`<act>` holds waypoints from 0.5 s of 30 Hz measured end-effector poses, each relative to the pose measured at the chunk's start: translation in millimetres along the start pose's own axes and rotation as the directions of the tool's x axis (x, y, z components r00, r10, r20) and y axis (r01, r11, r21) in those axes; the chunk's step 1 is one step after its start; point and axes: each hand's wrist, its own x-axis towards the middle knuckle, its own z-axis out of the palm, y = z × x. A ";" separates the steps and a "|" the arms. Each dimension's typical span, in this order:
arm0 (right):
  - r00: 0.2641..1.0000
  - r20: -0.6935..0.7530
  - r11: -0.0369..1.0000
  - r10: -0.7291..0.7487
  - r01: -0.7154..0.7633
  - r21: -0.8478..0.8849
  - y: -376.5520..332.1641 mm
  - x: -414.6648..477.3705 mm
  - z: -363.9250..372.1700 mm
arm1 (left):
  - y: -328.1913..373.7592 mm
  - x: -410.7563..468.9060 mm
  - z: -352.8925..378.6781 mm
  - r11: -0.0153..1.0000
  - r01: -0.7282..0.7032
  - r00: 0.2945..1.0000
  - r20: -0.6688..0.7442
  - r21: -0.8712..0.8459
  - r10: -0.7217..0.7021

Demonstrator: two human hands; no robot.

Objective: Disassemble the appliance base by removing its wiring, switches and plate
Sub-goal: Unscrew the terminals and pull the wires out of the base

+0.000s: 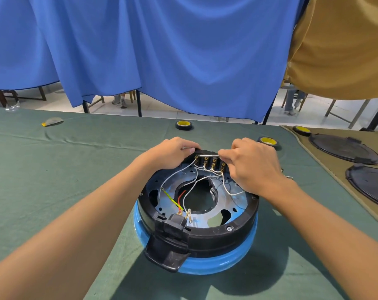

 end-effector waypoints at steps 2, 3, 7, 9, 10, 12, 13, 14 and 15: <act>1.000 0.016 1.000 -0.004 0.004 0.018 3.4 0.8 0.1 | 0.1 -0.2 -0.6 1.000 -0.004 1.000 0.001 0.006 0.004; 1.000 0.025 1.000 -0.003 0.002 0.031 5.1 1.6 0.1 | 0.2 -0.1 -1.2 1.000 -0.005 1.000 0.001 0.008 0.005; 0.999 0.026 0.997 -0.048 0.046 0.069 1.4 2.5 -0.5 | -0.8 1.1 -0.5 1.000 -0.008 1.000 -0.017 0.011 0.008; 0.998 0.002 0.996 -0.067 0.066 0.061 -3.7 1.6 0.9 | -0.9 1.7 -0.2 1.000 -0.006 1.000 -0.021 0.010 0.006; 0.999 -0.012 0.996 -0.043 0.043 0.074 -4.0 0.9 1.1 | -1.0 1.7 -0.1 1.000 -0.007 1.000 -0.018 0.010 0.007; 0.999 -0.047 0.991 0.021 -0.014 0.131 -0.9 -1.3 2.1 | -0.5 0.9 -0.2 1.000 -0.010 1.000 -0.012 0.015 0.010; 0.996 -0.073 0.987 0.043 -0.031 0.157 0.6 -2.7 3.3 | 0.1 0.0 -0.2 1.000 -0.013 1.000 -0.014 0.017 0.013; 0.993 -0.105 0.984 0.058 -0.040 0.172 1.6 -4.2 4.7 | 0.8 -1.0 -0.2 1.000 -0.013 1.000 -0.020 0.019 0.013; 0.988 -0.136 0.982 0.076 -0.051 0.181 2.4 -4.9 6.4 | 1.4 -2.2 -0.1 1.000 -0.008 0.999 -0.032 0.023 0.009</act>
